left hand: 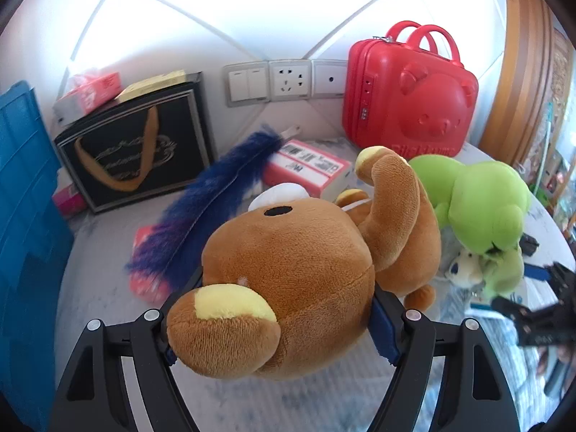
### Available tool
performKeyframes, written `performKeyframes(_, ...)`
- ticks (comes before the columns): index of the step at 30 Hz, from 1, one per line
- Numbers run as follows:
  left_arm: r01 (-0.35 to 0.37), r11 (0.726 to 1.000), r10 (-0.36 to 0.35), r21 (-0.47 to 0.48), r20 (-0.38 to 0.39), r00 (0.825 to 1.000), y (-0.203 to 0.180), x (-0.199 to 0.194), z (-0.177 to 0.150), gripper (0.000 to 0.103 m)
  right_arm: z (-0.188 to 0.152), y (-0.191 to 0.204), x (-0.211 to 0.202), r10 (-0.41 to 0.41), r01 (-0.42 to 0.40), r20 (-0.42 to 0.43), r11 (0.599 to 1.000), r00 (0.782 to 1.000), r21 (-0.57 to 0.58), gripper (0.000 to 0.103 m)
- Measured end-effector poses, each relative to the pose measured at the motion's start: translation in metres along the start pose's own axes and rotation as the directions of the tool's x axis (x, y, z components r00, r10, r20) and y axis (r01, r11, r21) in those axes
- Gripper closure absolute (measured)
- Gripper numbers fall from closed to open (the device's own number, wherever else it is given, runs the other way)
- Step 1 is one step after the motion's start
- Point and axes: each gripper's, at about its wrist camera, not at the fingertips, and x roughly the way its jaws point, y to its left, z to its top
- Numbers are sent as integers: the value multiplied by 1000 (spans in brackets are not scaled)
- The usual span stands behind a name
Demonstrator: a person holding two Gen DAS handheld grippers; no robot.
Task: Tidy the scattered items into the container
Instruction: 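Lift the teddy bear and green frog toy and carry both over the blue crate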
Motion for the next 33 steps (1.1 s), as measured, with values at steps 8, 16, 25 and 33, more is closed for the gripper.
performKeyframes(8,-34,999,34,-22,-33,999,16,-38,-33,24,14,10,17,-12,12,-13,1000,1000,5,41)
performKeyframes(16,-52,997,51,-50,-31,998,22,-64,-40,24,7,18,-8,7,-7,-26,1000,1000,-5,44)
performKeyframes(25,-45,997,45,-68,-11,999,17,-104,-34,24,4,28,-68,46,-46,-15,999,999,-20,44)
performKeyframes(33,-28,996,29,-84,7,1000,8,-155,-30,23,7,30,-136,72,-72,12,997,997,-26,44)
